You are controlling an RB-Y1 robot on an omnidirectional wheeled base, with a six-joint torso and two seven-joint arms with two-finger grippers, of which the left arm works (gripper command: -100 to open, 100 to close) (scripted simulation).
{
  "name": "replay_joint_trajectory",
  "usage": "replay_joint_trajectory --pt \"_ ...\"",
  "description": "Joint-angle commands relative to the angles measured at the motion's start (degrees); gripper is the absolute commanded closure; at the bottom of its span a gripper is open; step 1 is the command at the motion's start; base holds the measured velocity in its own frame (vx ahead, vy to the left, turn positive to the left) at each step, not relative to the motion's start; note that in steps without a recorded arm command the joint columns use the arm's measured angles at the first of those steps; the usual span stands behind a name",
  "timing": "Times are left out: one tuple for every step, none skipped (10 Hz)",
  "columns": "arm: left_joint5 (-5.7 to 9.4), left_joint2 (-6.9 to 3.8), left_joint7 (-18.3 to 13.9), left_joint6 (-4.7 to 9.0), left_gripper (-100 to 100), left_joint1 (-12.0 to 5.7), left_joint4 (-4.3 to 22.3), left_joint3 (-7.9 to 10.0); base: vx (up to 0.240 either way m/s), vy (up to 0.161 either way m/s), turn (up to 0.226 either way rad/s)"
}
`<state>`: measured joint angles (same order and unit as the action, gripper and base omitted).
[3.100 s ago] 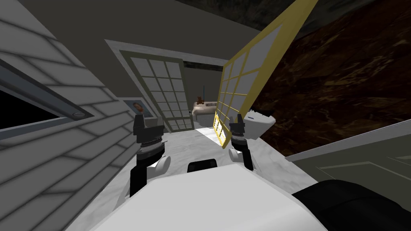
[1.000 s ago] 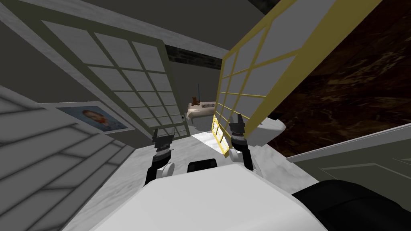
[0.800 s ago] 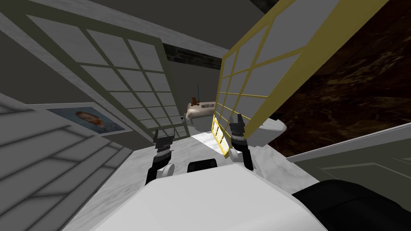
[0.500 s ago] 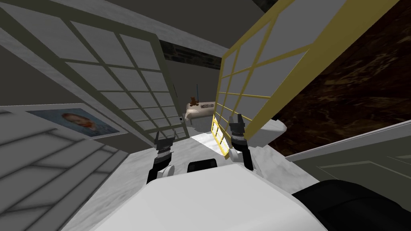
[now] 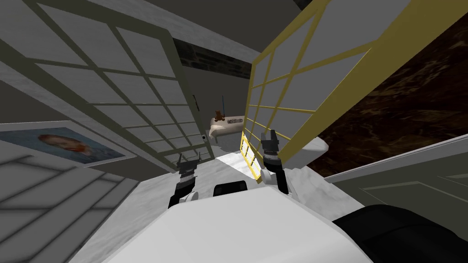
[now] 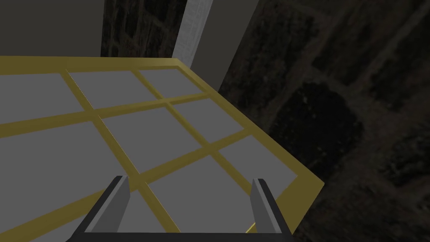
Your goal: Pull the door open
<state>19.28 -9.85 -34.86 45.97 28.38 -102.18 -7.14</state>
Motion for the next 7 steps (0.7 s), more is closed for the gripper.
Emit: replay_joint_trajectory --pt "1.0 -0.44 -2.3 1.1 -100 0.14 2.2 -0.43 0.095 0.028 -0.053" --pt "1.64 -0.72 -3.6 1.55 -100 0.21 3.3 -0.63 0.088 0.007 -0.061" --pt "2.29 -1.0 -4.9 2.0 -100 0.29 4.5 -0.83 0.095 0.013 -0.061" --pt "2.93 -1.28 -6.2 2.44 -100 0.36 5.6 -1.03 0.093 0.018 -0.063" --pt "3.58 -1.56 -7.5 2.89 -100 0.44 6.7 -1.23 0.095 0.027 -0.055" --pt "4.23 -1.84 -8.8 3.34 -100 0.52 7.9 -1.43 0.104 0.022 -0.055" --pt "4.87 -2.11 -10.1 3.79 -100 0.59 9.0 -1.63 0.106 0.019 -0.065"
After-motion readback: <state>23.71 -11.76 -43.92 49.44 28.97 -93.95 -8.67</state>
